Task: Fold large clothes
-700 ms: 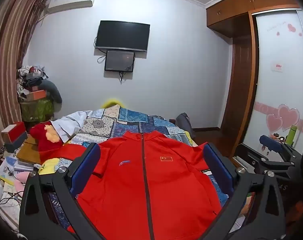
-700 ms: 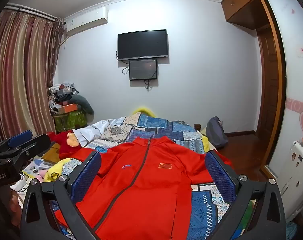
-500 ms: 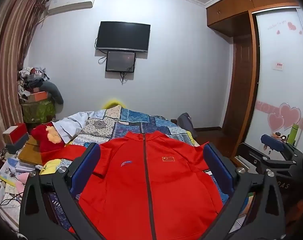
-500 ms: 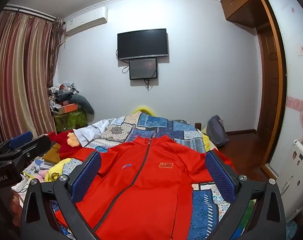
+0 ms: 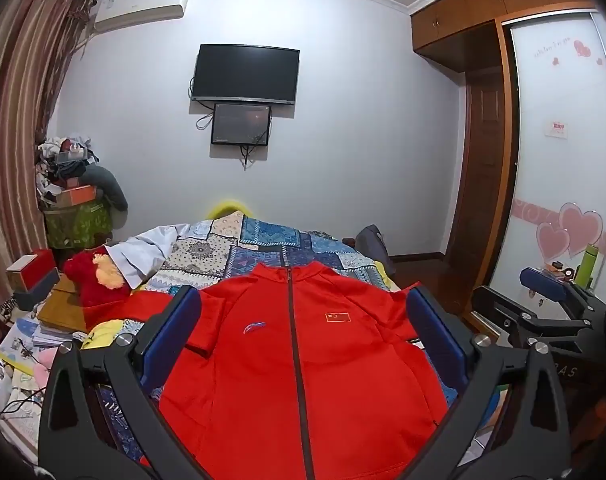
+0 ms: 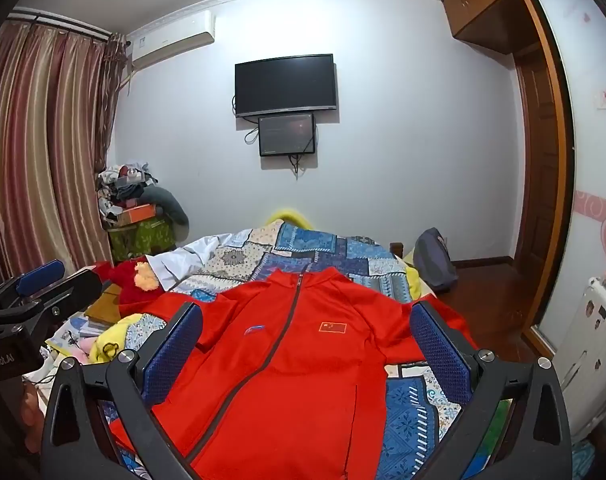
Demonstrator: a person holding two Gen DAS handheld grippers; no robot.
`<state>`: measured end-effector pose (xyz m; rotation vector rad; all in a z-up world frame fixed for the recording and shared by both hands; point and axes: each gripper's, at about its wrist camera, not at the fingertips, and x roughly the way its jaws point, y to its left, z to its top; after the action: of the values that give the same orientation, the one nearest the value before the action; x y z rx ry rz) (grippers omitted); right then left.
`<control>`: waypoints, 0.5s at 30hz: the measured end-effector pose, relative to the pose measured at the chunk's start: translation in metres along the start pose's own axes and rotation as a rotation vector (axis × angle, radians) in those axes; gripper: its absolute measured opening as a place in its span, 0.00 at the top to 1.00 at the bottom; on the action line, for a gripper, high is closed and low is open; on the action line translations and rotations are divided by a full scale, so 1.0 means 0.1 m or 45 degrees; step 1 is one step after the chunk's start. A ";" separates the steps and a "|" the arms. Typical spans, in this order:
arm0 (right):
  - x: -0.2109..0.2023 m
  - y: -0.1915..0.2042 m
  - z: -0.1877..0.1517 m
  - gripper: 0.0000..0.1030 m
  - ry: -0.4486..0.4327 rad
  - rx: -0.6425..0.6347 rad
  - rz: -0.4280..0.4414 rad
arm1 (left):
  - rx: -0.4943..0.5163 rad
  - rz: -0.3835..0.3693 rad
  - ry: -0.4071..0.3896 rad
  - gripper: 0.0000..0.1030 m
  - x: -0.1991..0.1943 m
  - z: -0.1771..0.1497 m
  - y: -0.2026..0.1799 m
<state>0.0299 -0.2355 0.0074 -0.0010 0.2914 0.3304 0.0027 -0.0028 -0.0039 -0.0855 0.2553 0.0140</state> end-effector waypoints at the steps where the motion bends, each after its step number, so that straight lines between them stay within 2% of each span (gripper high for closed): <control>1: 0.00 0.00 0.00 0.00 0.001 0.000 0.001 | 0.003 0.000 0.000 0.00 0.00 0.00 -0.01; 15: 0.03 0.05 -0.08 0.00 0.007 -0.003 0.002 | 0.001 0.015 -0.011 0.00 -0.01 -0.01 -0.01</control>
<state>0.0288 -0.2303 -0.0008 -0.0037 0.2963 0.3323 0.0014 -0.0037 -0.0045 -0.0834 0.2473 0.0262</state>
